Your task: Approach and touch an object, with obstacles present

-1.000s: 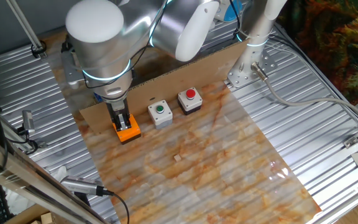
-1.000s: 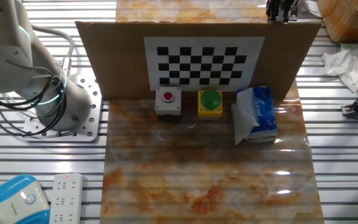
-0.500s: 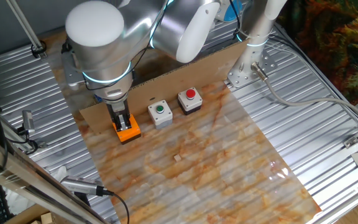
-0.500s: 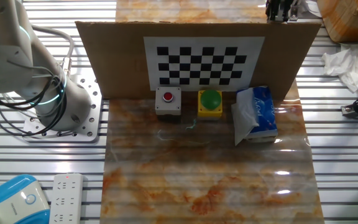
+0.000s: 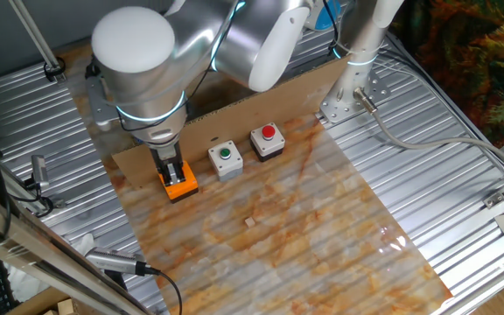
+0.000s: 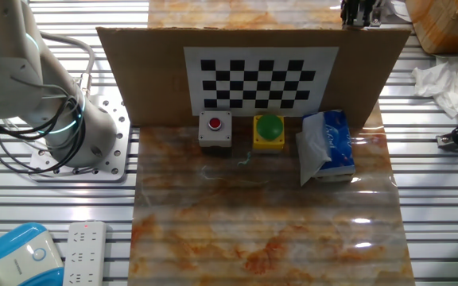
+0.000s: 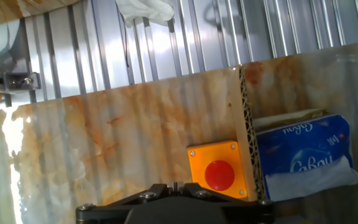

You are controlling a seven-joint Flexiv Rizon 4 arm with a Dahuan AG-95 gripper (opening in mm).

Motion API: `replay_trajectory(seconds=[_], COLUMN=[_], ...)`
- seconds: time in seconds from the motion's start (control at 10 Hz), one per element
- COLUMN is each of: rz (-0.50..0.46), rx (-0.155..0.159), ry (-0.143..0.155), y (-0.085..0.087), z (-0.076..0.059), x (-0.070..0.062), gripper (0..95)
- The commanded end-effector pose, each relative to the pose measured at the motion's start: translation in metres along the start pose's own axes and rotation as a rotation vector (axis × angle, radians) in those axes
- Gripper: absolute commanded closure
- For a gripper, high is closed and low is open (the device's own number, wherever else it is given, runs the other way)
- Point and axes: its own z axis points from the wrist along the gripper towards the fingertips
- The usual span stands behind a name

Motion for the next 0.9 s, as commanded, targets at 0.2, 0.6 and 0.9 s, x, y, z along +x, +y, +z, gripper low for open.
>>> replay_trajectory(seconds=[0.2, 0.6, 0.9], rz=[-0.006, -0.002, -0.006], rx=[-0.005, -0.023, -0.07], ry=[-0.015, -0.035, -0.038], y=[0.0, 0.0, 0.0], z=[-0.0001, -0.0001, -0.0001], x=[-0.0005, -0.0005, -0.0005], gripper=[95.0, 95.0, 95.0])
